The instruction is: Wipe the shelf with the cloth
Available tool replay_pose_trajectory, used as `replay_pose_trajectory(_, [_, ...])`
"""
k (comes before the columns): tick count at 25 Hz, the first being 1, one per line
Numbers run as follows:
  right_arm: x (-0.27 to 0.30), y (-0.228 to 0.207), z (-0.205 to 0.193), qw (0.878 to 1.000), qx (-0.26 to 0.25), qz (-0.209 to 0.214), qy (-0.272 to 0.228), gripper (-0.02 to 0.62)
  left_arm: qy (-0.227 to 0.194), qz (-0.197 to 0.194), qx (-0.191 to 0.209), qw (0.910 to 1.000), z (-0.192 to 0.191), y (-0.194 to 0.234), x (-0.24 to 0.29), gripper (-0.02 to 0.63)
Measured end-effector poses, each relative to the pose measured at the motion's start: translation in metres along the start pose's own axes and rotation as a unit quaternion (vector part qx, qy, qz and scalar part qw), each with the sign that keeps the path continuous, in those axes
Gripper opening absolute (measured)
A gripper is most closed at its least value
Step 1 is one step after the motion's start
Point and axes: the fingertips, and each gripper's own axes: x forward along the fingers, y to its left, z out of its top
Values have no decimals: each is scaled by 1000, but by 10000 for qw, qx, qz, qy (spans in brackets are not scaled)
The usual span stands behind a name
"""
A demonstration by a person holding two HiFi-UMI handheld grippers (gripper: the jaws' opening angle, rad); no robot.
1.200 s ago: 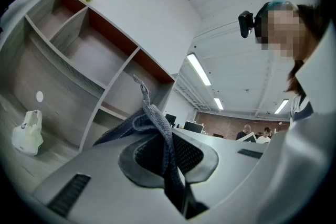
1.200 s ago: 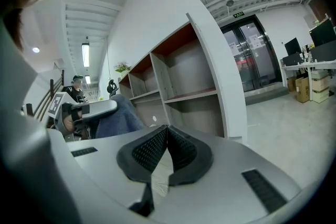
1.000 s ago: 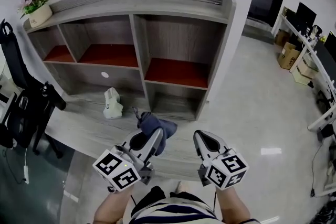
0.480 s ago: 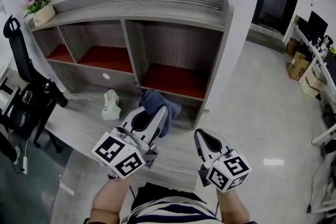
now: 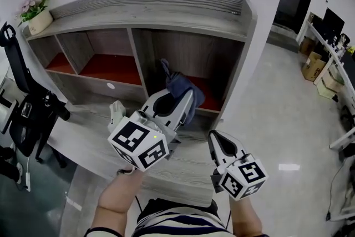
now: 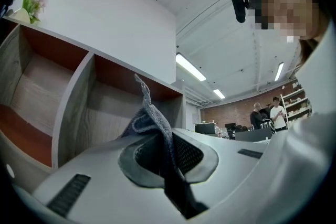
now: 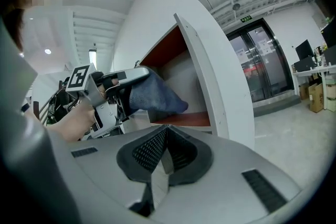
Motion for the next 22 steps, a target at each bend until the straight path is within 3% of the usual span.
replay_pose_trajectory(7, [17,15,-1,9998,122,-118,-77,26,-276,-111,533,9981,26,16,25,35])
replay_pose_trajectory(14, [10,13,-10,9990,147,-432,-15,26,-806,-424,1260,9878,35,1,56,35])
replay_pose_trajectory(22, [-10,2,-13,9958,114,-899,85,26,-1311,-1210,957,9793,36,-15,91,35])
